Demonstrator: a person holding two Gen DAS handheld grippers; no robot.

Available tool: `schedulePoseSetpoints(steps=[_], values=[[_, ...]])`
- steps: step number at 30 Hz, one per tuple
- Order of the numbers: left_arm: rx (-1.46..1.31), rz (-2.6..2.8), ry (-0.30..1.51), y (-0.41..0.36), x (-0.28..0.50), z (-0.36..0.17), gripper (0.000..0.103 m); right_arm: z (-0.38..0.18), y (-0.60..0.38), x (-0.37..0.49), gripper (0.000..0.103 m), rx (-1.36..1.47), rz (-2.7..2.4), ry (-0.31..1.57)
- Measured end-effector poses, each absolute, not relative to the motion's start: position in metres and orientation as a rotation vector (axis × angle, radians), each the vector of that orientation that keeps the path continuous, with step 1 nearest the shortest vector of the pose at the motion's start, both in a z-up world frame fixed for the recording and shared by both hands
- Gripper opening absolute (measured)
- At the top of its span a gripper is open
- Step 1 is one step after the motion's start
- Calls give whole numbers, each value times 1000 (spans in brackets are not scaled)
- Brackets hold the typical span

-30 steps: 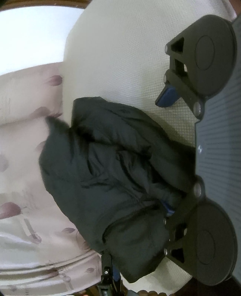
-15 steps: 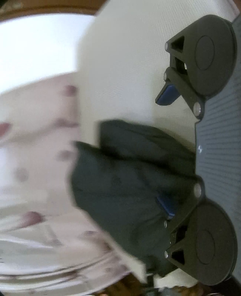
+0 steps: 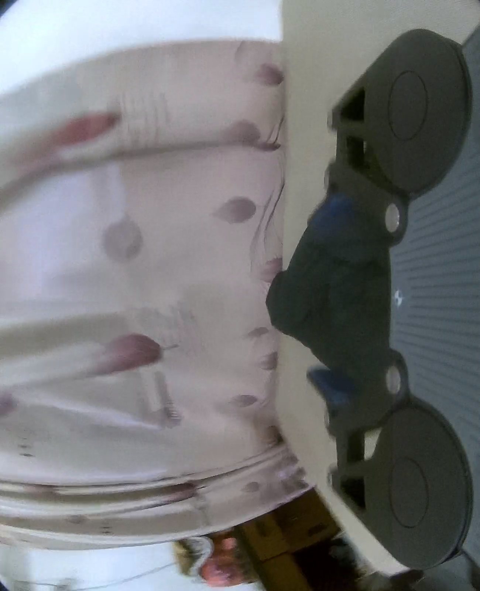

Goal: Fold large clothes

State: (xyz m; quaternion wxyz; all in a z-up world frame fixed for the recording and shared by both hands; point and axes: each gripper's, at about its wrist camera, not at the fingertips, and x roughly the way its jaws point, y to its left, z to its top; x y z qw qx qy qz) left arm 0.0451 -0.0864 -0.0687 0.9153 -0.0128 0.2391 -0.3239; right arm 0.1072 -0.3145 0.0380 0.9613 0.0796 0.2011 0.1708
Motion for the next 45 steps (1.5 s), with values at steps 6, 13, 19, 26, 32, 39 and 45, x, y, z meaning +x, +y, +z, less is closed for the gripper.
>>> schedulePoseSetpoints(steps=[6,13,19,26,32,39,45], values=[[-42,-713,511,-81,43,-77,101,-5,-269,179,33,-59,314,606],[-73,-745,510,-82,51,-80,102,-56,-287,204,32,100,310,739],[-72,-742,503,-85,48,-80,103,-71,-283,218,31,112,282,749],[-42,-732,531,-86,47,-79,103,-54,-297,223,34,173,302,813],[-58,-721,531,-85,47,-77,103,30,-269,206,36,57,395,643],[-58,-721,523,-84,46,-77,103,0,-197,259,33,-168,453,774],[-81,-731,521,-79,50,-76,103,-51,-207,272,33,-85,469,879]])
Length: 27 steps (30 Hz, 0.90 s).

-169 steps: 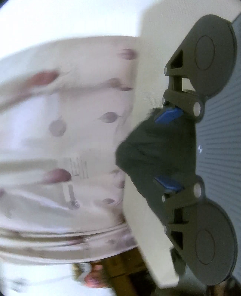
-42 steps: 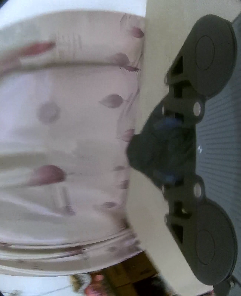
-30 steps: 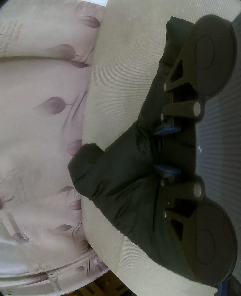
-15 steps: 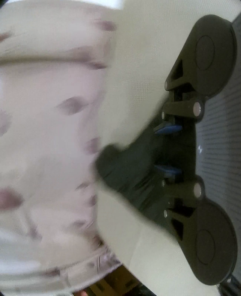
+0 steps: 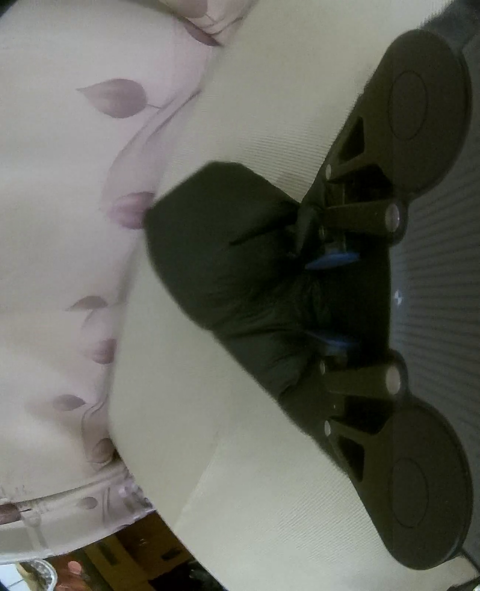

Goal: Fold large clothes

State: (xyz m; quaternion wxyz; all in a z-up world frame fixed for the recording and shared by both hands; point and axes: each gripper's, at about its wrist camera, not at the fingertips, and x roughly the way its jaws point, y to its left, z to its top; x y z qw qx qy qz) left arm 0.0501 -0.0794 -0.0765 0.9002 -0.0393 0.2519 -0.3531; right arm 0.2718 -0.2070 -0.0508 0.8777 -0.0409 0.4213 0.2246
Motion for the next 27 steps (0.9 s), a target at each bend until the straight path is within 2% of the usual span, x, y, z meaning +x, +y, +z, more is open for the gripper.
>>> schedulePoseSetpoints(steps=[4,7,8,10,12,16,18,19,20,22,27], values=[[-53,-724,530,-84,50,-76,103,-57,-203,268,34,-105,455,882],[-30,-719,542,-86,48,-73,103,-36,-221,270,39,-11,431,914],[-26,-716,542,-86,47,-72,103,-22,-236,258,42,45,414,880],[-29,-713,543,-86,46,-72,103,-3,-267,227,56,113,417,802],[-33,-704,544,-87,45,-72,103,5,-298,187,59,94,365,744],[-24,-706,539,-88,42,-72,103,-26,-340,133,58,28,287,776],[-26,-702,538,-88,41,-73,103,-42,-360,124,58,110,292,803],[-26,-699,537,-89,41,-74,103,-50,-365,124,59,129,266,817],[-27,-696,536,-90,40,-74,103,-61,-368,125,68,140,247,832],[-34,-692,538,-89,43,-73,103,-82,-379,129,70,254,276,852],[7,-667,529,-94,40,-73,103,-73,-394,122,72,307,288,820]])
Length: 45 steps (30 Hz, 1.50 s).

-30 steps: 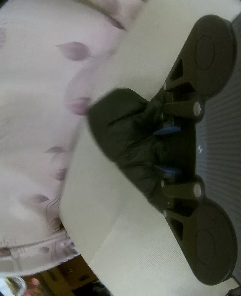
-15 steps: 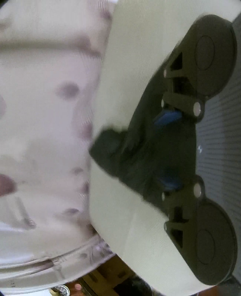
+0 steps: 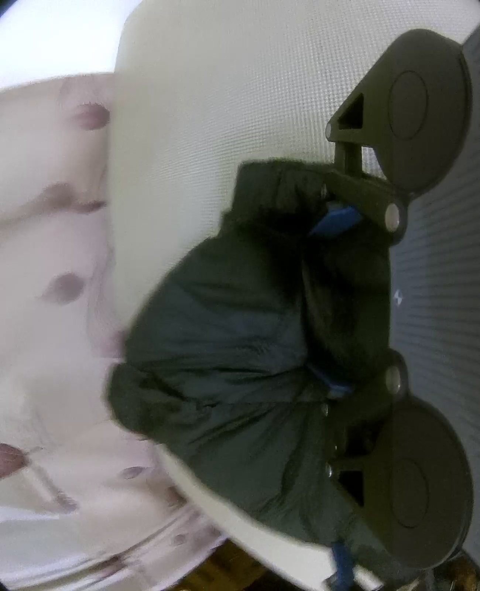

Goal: Fold large clothes

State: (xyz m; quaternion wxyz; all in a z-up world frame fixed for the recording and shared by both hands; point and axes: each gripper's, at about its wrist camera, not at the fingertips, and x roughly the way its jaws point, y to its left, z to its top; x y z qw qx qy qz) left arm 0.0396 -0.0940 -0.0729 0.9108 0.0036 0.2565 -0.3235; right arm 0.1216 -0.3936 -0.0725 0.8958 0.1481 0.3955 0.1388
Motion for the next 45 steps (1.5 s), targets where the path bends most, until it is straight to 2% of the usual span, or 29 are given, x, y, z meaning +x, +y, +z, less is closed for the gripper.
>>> schedulePoseSetpoints(steps=[4,8,12,13,14,15,19,22,26,29,34,37,39,40,42,45], values=[[-17,-658,517,-92,39,-73,103,-63,-433,59,74,552,274,681],[-48,-652,511,-89,37,-71,103,-70,-432,-6,78,570,262,671],[-64,-634,514,-85,33,-68,103,-84,-430,-44,79,656,218,669],[-61,-629,514,-84,32,-67,103,-86,-427,-48,77,664,232,660],[-56,-625,515,-82,31,-67,103,-86,-421,-49,51,646,240,657],[-50,-621,515,-81,30,-68,103,-88,-416,-47,35,629,249,662],[-56,-598,516,-74,26,-67,103,-86,-391,-32,28,598,265,649],[-85,-598,525,-67,27,-67,103,-80,-388,-25,28,596,323,616],[-53,-597,522,-72,24,-66,103,-116,-406,-17,26,692,341,641],[-44,-602,518,-73,22,-66,103,-118,-409,-27,26,705,344,628],[-46,-602,522,-72,25,-68,103,-116,-411,-32,31,738,353,617],[-49,-596,531,-72,27,-67,103,-108,-402,-31,44,692,345,616],[-51,-592,532,-72,28,-67,103,-107,-395,-35,58,646,328,613],[-48,-589,533,-73,28,-67,103,-107,-392,-35,60,626,317,614],[-42,-584,535,-75,28,-67,103,-108,-386,-36,79,591,276,623],[-36,-576,540,-77,28,-67,103,-116,-386,-38,79,605,258,623]])
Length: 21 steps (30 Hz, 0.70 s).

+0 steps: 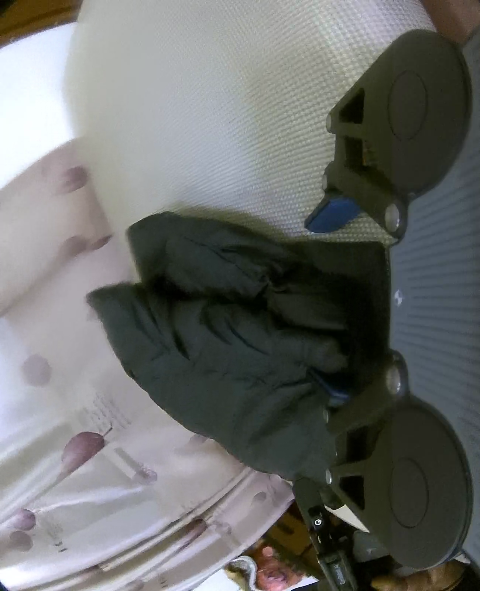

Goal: Fold large clothes

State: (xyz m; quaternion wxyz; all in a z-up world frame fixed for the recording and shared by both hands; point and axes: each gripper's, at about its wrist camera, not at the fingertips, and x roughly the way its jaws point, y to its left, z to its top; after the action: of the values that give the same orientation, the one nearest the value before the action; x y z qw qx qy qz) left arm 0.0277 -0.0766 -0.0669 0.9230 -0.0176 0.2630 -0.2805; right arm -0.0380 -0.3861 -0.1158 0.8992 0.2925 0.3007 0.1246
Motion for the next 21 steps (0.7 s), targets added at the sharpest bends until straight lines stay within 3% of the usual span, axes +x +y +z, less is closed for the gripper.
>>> schedulePoseSetpoints(steps=[21], values=[[-4,-532,552,-82,27,-65,103,-110,-378,-42,84,542,207,649]])
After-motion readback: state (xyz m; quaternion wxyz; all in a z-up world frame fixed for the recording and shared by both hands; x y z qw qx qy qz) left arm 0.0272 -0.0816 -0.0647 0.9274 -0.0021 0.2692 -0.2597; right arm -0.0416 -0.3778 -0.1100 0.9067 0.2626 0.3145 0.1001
